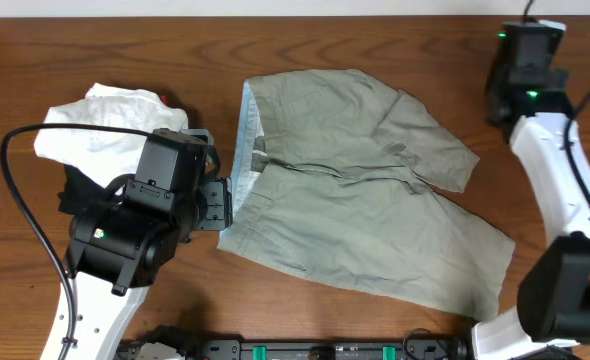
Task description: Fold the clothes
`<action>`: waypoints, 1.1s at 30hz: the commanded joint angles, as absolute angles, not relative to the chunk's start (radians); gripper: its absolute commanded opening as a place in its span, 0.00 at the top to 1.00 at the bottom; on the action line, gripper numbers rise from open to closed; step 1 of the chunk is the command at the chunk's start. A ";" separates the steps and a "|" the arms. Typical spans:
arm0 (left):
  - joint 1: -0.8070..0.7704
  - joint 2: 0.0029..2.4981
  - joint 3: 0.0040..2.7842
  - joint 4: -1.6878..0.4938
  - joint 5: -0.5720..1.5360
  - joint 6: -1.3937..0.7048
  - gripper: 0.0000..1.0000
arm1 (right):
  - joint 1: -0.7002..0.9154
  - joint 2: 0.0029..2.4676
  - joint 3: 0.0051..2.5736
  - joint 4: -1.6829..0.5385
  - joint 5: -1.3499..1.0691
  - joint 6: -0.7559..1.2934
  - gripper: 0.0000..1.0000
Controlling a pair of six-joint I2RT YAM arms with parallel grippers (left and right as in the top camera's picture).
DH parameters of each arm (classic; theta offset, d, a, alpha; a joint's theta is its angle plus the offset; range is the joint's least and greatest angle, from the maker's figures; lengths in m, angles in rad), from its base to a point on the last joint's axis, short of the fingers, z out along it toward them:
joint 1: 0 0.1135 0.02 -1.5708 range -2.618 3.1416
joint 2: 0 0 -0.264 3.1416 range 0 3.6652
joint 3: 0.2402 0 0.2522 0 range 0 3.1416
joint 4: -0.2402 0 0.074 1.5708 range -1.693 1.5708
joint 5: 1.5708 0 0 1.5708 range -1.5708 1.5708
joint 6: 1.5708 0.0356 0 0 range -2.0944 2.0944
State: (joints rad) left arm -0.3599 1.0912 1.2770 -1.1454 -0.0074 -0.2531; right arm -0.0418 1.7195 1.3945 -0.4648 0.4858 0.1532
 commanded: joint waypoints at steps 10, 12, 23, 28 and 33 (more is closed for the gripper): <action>-0.354 1.091 1.291 -1.140 -0.016 -0.236 0.36 | 0.196 1.721 1.403 -0.595 -0.038 -0.050 0.67; -0.354 1.091 1.291 -1.140 -0.016 -0.236 0.36 | 0.261 1.732 1.403 -0.597 0.044 -0.032 0.54; -0.354 1.091 1.291 -1.140 -0.016 -0.236 0.36 | 0.431 1.939 1.403 -0.602 0.360 0.078 0.39; -0.354 1.091 1.291 -1.141 -0.016 -0.236 0.36 | 0.458 2.003 1.403 -0.583 0.466 0.078 0.37; -0.354 1.091 1.291 -1.141 -0.016 -0.236 0.36 | 0.465 2.026 1.403 -0.568 0.570 0.095 0.50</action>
